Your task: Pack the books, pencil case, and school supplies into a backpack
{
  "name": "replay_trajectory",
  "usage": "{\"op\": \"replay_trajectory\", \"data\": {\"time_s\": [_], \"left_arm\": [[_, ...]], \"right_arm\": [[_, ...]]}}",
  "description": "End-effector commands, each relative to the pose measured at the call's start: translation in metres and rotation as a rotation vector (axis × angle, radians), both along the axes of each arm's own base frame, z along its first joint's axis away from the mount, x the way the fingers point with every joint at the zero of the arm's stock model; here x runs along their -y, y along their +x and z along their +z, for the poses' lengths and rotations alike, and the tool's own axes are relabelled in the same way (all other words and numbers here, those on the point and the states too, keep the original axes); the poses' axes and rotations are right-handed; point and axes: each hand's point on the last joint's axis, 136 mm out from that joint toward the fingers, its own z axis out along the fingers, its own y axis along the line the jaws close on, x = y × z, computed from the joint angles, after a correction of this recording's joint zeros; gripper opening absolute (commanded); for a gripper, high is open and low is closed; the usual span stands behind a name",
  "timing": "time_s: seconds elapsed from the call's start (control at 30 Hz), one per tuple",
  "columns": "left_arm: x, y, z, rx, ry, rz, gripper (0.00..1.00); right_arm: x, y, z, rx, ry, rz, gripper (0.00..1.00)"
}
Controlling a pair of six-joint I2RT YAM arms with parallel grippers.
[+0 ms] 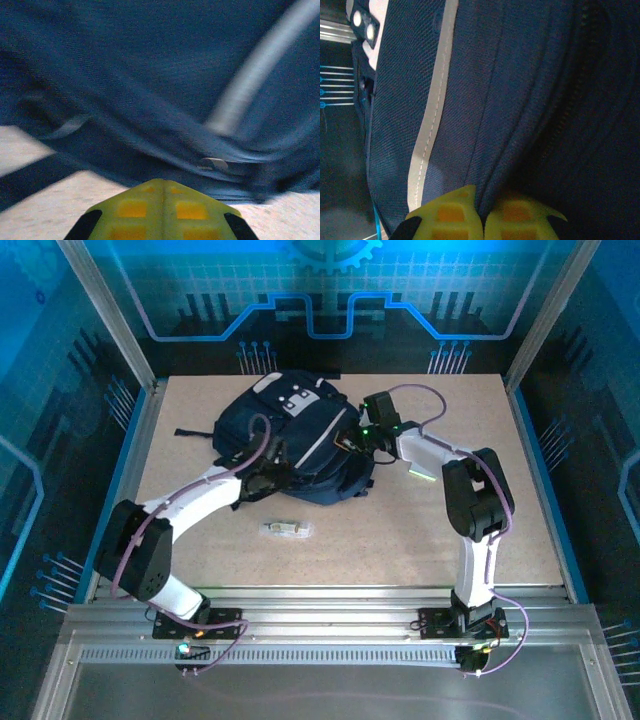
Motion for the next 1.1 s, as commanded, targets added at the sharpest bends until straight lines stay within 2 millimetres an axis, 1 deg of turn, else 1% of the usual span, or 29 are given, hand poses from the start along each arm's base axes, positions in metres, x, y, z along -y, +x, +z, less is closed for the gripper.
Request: {"op": "replay_trajectory", "data": {"time_s": [0.0, 0.07, 0.13, 0.23, 0.27, 0.3, 0.47, 0.5, 0.57, 0.63, 0.73, 0.87, 0.97, 1.07], "left_arm": [[-0.037, -0.014, -0.001, -0.033, 0.099, 0.062, 0.00], [-0.037, -0.021, 0.000, -0.039, 0.083, 0.057, 0.00], [-0.033, -0.029, -0.005, -0.054, 0.041, 0.055, 0.00], [-0.017, -0.032, -0.005, -0.068, -0.046, 0.028, 0.00], [-0.010, -0.030, -0.002, -0.062, -0.078, 0.013, 0.00], [-0.001, -0.027, 0.002, -0.050, -0.105, -0.005, 0.02], [0.046, -0.013, 0.026, 0.009, -0.158, -0.121, 0.43], [0.055, -0.010, 0.029, 0.008, -0.168, -0.145, 0.49], [0.067, -0.006, 0.028, -0.010, -0.172, -0.173, 0.55], [0.075, -0.004, 0.023, -0.039, -0.162, -0.192, 0.57], [0.081, -0.002, 0.015, -0.069, -0.132, -0.205, 0.57], [0.077, 0.001, 0.004, -0.088, -0.077, -0.192, 0.56], [0.075, 0.009, 0.002, -0.079, -0.046, -0.186, 0.54], [0.083, 0.021, 0.005, -0.057, -0.054, -0.191, 0.51]], "right_arm": [[0.019, 0.020, 0.026, 0.099, -0.038, -0.051, 0.00], [0.019, 0.023, 0.028, 0.104, -0.036, -0.052, 0.00], [0.016, 0.024, 0.031, 0.105, -0.023, -0.045, 0.00], [0.006, 0.022, 0.037, 0.101, 0.019, -0.027, 0.00], [0.002, 0.020, 0.040, 0.095, 0.043, -0.021, 0.00], [-0.001, 0.018, 0.042, 0.089, 0.065, -0.017, 0.00], [-0.011, 0.012, 0.053, 0.085, 0.103, -0.001, 0.00], [-0.013, 0.012, 0.054, 0.086, 0.106, 0.002, 0.00], [-0.017, 0.012, 0.059, 0.085, 0.132, 0.005, 0.00], [-0.023, 0.014, 0.067, 0.082, 0.174, 0.010, 0.00], [-0.029, 0.016, 0.085, 0.095, 0.211, 0.023, 0.00], [-0.031, 0.018, 0.102, 0.120, 0.216, 0.029, 0.00], [-0.033, 0.018, 0.107, 0.124, 0.238, 0.037, 0.00], [-0.035, 0.018, 0.106, 0.124, 0.244, 0.039, 0.00]]}}
